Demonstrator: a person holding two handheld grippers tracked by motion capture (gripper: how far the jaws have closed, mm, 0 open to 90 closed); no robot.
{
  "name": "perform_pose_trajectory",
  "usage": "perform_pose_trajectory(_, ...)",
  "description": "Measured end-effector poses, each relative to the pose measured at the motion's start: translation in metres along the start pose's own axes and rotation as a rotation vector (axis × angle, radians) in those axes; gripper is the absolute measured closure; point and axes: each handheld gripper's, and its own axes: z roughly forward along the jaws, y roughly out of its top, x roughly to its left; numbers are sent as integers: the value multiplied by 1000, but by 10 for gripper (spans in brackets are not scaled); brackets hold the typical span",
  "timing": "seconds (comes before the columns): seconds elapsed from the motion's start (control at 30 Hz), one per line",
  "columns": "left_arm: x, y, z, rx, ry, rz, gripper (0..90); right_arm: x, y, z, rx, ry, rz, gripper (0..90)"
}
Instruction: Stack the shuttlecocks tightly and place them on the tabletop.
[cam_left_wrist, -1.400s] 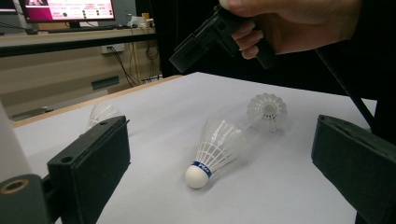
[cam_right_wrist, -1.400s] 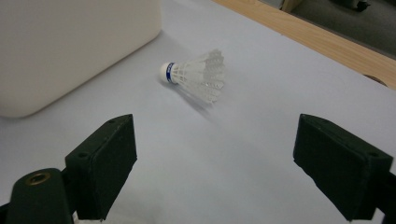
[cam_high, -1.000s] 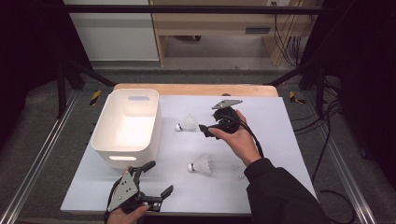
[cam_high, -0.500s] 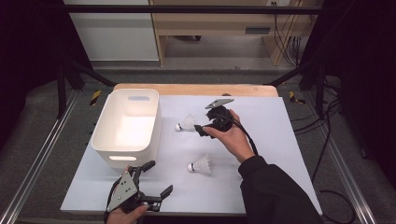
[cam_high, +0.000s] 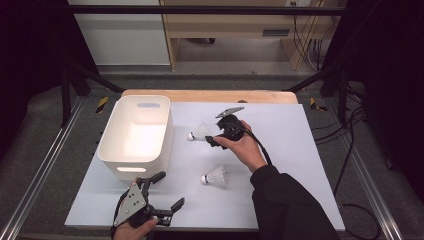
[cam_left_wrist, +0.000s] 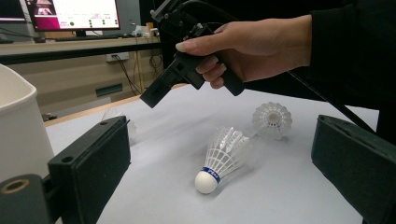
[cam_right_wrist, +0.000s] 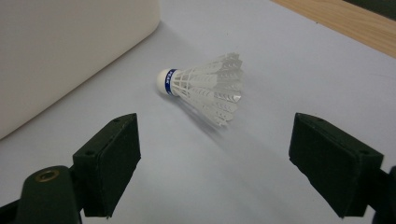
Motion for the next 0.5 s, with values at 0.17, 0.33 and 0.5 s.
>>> perform_pose_trajectory(0.17, 0, -1, 1, 6, -7, -1, 42, 1, -1, 3, 26, -15, -15, 175)
perform_pose_trajectory(0.33, 0, -1, 0, 1, -4, -5, 42, 3, -2, 6, 26, 10, -17, 218)
perform_pose_trajectory(0.5, 1, -1, 0, 1, 0, -8, 42, 6, -4, 14, 32, 28, -34, 284)
